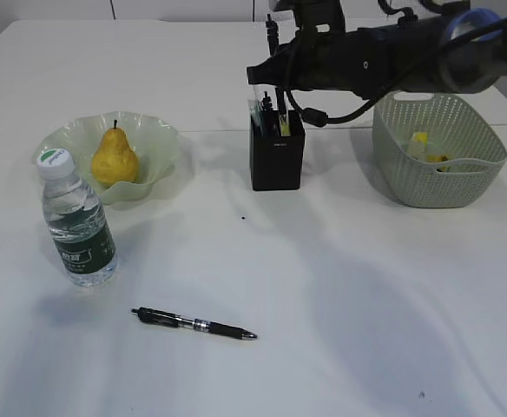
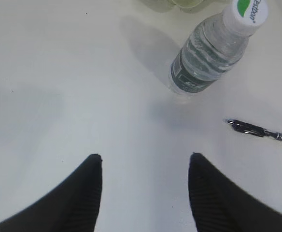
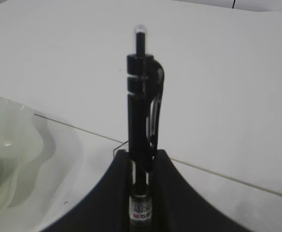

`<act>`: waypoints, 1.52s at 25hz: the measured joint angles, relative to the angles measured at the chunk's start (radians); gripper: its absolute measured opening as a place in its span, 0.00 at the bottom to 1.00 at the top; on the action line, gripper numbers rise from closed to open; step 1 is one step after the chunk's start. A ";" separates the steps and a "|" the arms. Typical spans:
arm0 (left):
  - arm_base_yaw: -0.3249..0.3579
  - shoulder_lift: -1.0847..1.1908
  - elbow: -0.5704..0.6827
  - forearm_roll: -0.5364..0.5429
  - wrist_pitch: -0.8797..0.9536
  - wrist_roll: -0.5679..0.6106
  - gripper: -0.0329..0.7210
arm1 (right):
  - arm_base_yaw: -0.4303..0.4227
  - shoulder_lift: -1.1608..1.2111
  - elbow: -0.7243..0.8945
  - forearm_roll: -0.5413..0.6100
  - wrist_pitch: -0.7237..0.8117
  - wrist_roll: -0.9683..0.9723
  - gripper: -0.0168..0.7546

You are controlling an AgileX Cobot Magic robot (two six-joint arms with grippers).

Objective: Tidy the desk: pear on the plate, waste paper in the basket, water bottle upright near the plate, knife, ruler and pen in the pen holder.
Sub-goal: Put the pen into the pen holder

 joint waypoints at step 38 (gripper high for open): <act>0.000 0.000 0.000 0.000 -0.004 0.000 0.58 | 0.000 0.104 0.000 0.000 0.043 0.000 0.22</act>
